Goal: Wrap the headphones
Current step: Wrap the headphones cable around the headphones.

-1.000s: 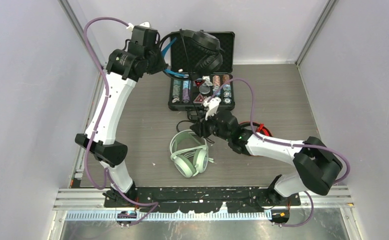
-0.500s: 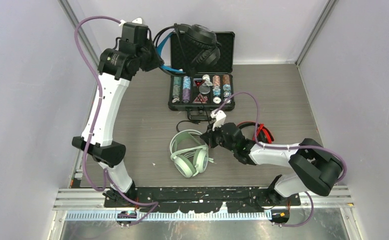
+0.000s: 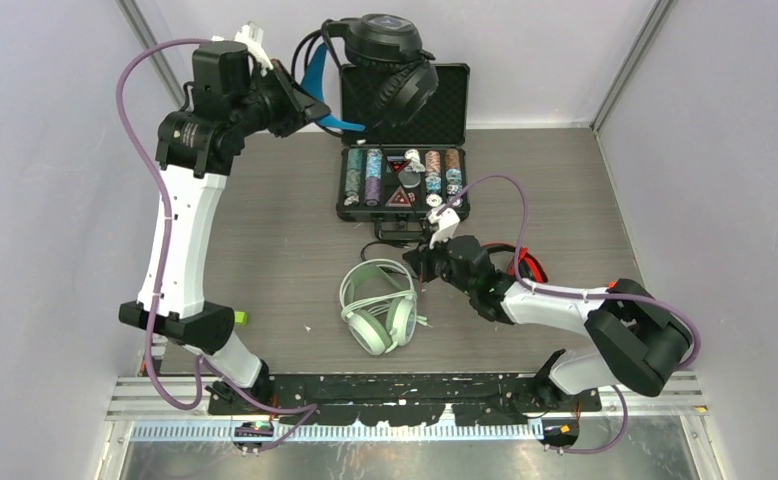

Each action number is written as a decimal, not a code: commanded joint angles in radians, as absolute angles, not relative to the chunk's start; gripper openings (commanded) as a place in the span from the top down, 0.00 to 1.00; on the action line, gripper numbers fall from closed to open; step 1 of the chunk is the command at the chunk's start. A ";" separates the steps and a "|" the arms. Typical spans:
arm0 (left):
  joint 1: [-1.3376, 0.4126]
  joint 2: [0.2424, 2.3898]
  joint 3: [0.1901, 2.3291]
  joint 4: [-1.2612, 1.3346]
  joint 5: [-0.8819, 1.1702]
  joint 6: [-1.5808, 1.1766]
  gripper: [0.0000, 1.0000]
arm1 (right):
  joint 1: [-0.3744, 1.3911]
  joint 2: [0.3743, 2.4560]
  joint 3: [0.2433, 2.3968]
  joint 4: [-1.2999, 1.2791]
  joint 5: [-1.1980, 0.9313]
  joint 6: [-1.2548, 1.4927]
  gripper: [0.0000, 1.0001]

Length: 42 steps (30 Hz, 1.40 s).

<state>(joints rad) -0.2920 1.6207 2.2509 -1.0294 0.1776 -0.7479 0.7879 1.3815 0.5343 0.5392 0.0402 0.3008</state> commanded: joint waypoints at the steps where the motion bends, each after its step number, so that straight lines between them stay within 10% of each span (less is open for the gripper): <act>1: -0.280 1.563 2.265 -0.816 0.351 -0.850 1.00 | 0.744 1.401 0.585 0.577 0.042 0.320 0.99; 23: -0.253 1.574 2.131 -0.759 1.023 -0.471 1.00 | 0.293 1.379 0.893 0.357 -0.232 0.456 0.99; 42: -0.431 1.479 1.917 -1.134 0.538 0.357 1.00 | 0.196 1.420 1.419 -0.247 -0.406 0.448 0.99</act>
<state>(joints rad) -0.3504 1.5772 1.9793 -1.0508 0.6167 0.1234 0.2264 1.4036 1.2766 -0.0830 -0.3927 0.4404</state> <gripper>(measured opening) 0.084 0.018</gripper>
